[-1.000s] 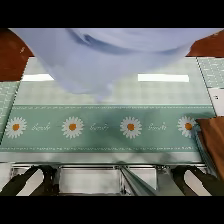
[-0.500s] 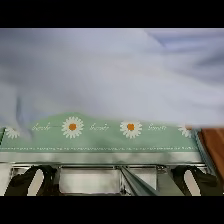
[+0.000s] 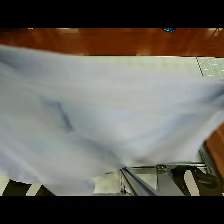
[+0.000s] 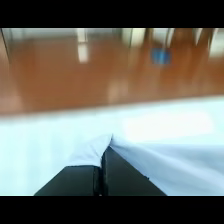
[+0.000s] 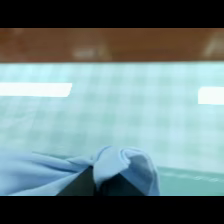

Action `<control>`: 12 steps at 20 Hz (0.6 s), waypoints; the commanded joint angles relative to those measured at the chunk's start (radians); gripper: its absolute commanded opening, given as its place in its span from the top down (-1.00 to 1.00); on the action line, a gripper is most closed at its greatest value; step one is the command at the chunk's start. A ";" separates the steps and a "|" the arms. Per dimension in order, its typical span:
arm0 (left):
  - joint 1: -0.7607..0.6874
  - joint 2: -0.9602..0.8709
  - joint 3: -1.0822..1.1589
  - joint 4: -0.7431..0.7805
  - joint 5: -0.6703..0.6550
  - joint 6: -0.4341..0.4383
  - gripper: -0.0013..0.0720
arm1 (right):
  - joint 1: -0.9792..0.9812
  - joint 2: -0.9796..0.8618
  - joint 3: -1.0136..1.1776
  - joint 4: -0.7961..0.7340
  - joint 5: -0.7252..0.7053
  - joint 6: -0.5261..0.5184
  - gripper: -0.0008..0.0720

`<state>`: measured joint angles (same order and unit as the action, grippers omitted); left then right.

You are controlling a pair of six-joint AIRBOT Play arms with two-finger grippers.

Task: Fold the shirts.

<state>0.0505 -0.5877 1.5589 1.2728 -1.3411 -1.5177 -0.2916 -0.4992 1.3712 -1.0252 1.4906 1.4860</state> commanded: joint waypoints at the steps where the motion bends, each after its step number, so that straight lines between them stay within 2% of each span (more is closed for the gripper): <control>1: -0.012 -0.076 -0.294 -0.077 0.150 -0.031 0.92 | 0.000 -0.027 -0.277 0.154 -0.115 -0.071 0.91; 4: -0.013 -0.251 -0.444 -0.138 0.394 -0.013 0.92 | 0.001 -0.162 -0.412 0.195 -0.278 -0.174 0.91; 8: -0.021 -0.527 -0.434 -0.258 0.639 0.012 0.92 | 0.001 -0.468 -0.409 0.353 -0.554 -0.336 0.91; 10: -0.035 -0.642 -0.407 -0.283 0.745 0.062 0.92 | 0.001 -0.647 -0.374 0.476 -0.586 -0.408 0.91; 12: -0.039 -0.737 -0.356 -0.291 0.775 0.066 0.92 | 0.001 -0.816 -0.319 0.569 -0.590 -0.451 0.91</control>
<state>0.0204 -1.1778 1.1683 1.0298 -0.7017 -1.4834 -0.2913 -1.1011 1.0138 -0.6186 0.9760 1.1393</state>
